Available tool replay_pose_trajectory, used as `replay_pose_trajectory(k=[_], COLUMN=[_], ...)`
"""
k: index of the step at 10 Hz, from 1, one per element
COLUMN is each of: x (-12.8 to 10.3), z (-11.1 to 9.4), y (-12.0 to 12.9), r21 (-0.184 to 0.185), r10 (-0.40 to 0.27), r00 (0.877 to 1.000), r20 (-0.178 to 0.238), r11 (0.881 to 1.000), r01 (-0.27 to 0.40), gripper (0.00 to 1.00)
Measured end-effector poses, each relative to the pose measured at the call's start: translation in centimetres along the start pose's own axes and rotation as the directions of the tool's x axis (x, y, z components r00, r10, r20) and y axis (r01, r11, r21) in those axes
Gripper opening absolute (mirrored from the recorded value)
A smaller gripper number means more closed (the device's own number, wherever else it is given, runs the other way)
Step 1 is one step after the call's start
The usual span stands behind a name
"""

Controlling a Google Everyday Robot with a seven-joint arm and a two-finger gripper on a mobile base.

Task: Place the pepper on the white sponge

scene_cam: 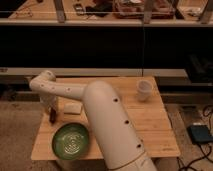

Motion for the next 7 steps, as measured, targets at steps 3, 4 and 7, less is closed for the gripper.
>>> replay_pose_trajectory(k=[3, 4, 7], x=[-0.4, -0.5, -0.2], z=[0.2, 0.2, -0.8], y=[-0.6, -0.6, -0.4], r21=[-0.003, -0.003, 0.018], r10=[-0.033, -0.039, -0.03], r00=[0.999, 0.999, 1.0], r20=[0.005, 0.006, 0.009], r11=[0.999, 0.999, 0.999], r01=[0.033, 0.039, 0.03], gripper=[0.03, 0.03, 0.03])
